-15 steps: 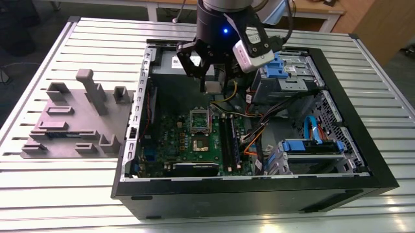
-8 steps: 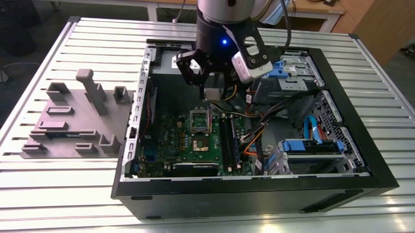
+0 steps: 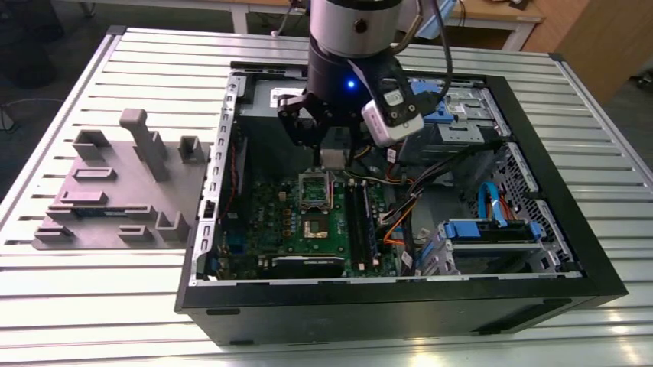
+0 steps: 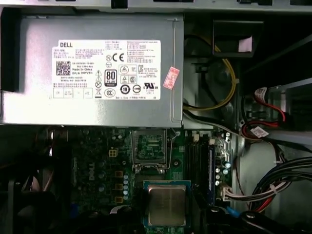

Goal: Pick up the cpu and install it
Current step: 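Place the cpu into insertion slot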

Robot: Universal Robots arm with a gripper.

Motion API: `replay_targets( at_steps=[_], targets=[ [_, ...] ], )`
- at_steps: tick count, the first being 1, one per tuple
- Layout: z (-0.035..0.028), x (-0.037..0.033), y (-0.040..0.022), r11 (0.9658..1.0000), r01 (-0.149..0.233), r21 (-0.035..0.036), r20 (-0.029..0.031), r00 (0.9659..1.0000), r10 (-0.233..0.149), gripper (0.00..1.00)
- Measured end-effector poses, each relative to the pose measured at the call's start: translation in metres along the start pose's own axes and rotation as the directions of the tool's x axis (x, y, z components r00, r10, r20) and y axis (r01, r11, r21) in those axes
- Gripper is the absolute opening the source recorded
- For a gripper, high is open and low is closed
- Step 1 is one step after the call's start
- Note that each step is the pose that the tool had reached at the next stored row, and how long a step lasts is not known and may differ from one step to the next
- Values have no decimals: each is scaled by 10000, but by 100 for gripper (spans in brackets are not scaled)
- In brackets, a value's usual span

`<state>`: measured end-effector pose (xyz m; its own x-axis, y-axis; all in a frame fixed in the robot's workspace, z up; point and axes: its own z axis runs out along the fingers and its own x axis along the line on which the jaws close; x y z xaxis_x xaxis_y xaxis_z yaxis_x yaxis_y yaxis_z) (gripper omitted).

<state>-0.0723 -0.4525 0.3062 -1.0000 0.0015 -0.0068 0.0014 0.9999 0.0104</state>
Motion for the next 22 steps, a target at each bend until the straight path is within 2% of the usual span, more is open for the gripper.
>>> replay_targets(
  at_steps=[4,9,11,13,14,22],
  targets=[
    [74,1,-69,10000,-2,-2,-1,10000,2,47],
    [163,2,-108,10000,-2,-2,-1,10000,2,47],
    [199,2,-162,10000,-1,2,-24,10000,1,47],
    [235,2,-220,10000,3,-2,-78,10000,-3,47],
    [254,3,-231,10000,4,-3,-79,10000,-4,47],
    [397,83,-239,10000,-64,9,-84,9999,64,47]
  ],
)
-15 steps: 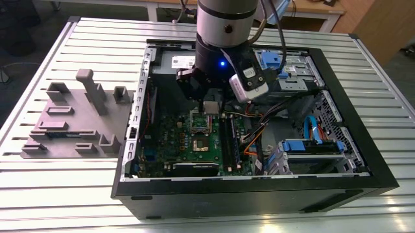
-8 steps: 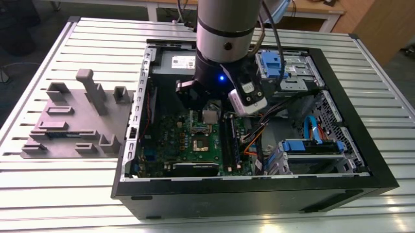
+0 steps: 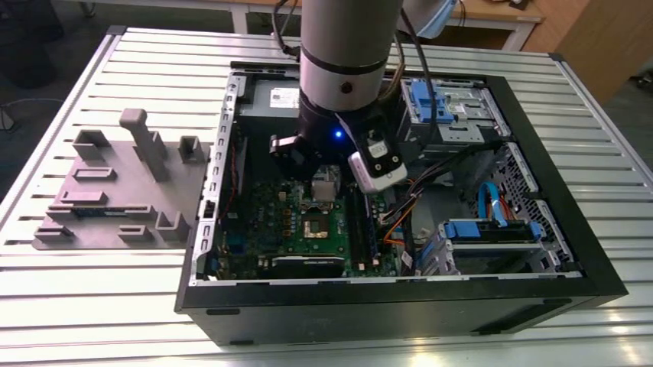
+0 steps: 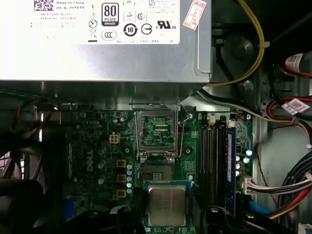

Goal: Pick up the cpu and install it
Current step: 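Place the cpu into insertion slot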

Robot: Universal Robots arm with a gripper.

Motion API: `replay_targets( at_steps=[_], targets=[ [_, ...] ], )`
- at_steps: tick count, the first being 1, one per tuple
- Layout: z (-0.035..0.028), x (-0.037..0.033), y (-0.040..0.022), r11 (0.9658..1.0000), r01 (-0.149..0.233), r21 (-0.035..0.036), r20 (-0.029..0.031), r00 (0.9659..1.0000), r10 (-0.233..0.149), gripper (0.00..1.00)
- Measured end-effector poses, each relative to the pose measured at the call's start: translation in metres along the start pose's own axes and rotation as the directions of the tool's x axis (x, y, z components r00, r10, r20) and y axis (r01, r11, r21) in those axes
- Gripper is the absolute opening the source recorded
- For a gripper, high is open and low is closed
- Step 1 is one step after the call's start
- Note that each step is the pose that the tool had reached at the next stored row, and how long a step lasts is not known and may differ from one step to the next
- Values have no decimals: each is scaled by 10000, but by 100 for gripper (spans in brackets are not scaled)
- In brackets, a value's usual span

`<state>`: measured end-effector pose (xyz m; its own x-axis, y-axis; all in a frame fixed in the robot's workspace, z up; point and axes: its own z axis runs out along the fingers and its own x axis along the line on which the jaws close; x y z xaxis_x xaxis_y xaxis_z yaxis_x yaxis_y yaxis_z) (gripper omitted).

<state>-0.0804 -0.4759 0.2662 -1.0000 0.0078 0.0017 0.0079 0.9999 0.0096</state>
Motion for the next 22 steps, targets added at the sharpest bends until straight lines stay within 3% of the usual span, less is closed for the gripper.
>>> replay_targets(
  at_steps=[9,16,22],
  targets=[
    [165,1,-4,10000,-16,-1,8,10000,16,47],
    [292,-1,-89,10000,-15,-2,9,10000,15,47],
    [400,-1,-113,10000,-15,-1,8,10000,15,47]
  ],
)
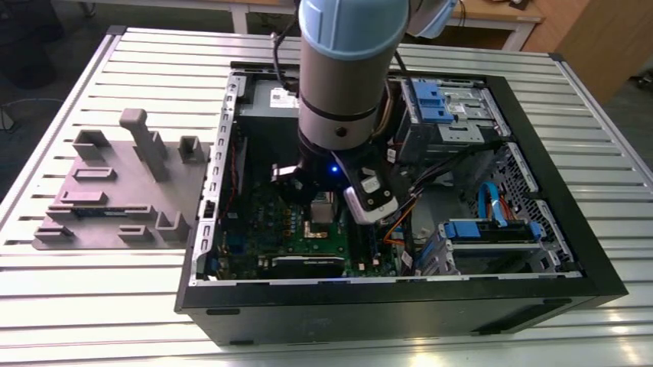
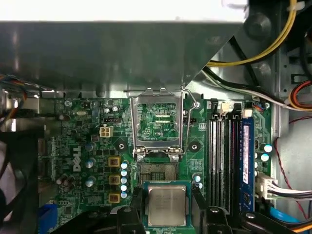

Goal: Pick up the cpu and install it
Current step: 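Place the cpu into insertion slot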

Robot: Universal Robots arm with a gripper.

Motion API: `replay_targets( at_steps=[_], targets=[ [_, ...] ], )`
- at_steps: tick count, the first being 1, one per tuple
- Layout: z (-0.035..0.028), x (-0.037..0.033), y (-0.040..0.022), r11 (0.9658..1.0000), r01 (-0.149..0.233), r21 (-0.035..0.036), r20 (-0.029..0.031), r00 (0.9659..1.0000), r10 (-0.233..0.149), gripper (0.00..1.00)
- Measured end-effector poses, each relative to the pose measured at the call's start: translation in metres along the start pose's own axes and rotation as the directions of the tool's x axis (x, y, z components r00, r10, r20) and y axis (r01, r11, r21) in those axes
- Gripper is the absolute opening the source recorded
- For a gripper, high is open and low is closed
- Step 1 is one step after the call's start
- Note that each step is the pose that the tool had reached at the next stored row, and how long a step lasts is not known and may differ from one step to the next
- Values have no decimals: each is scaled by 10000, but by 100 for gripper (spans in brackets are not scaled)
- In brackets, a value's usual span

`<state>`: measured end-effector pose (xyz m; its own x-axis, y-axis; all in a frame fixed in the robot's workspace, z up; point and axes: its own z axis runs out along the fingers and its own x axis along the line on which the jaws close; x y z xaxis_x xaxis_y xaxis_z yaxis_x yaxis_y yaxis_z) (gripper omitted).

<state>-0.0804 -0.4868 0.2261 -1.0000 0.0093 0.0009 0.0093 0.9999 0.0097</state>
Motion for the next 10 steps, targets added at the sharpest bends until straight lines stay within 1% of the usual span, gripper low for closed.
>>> replay_targets(
  at_steps=[6,10],
  targets=[
    [104,1,-6,10000,0,0,0,10000,0,47],
    [104,1,-6,10000,1,2,-1,10000,-1,47]
  ],
)
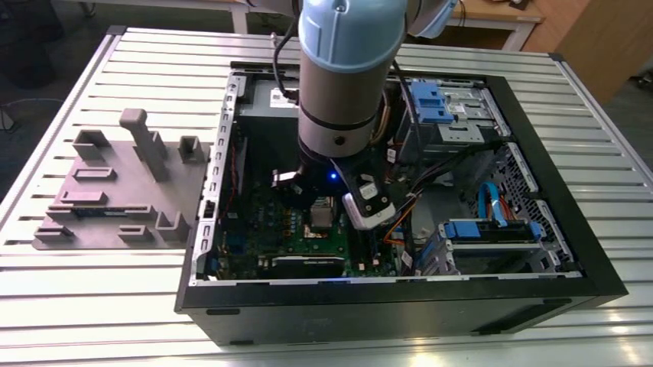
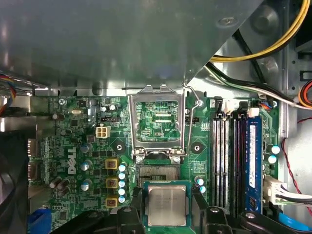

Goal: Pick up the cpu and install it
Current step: 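Place the cpu into insertion slot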

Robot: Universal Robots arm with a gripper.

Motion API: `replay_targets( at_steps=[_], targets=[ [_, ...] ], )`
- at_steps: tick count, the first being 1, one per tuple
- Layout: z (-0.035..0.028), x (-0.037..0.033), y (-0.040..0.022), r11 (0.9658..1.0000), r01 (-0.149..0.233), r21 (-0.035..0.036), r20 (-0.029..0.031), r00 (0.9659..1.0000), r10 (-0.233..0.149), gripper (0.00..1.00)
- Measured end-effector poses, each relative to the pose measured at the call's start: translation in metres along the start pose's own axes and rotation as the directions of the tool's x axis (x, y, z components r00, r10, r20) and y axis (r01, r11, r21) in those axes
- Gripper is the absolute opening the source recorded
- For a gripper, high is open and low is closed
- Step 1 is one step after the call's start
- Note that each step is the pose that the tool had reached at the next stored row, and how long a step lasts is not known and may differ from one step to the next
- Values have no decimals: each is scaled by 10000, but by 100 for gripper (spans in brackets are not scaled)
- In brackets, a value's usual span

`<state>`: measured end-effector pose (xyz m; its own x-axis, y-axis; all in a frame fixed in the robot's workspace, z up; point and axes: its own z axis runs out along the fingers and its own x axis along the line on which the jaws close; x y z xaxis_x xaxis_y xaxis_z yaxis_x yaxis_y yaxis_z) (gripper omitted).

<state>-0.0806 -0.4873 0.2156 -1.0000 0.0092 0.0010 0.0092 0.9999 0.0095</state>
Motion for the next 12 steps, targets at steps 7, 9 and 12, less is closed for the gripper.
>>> replay_targets(
  at_steps=[7,9,12],
  targets=[
    [73,63,-1,10000,65,-4,0,10000,-65,47],
    [110,63,-1,10000,87,-4,0,10000,-87,47],
    [155,64,-2,10000,86,-2,-1,10000,-86,47]
  ],
)
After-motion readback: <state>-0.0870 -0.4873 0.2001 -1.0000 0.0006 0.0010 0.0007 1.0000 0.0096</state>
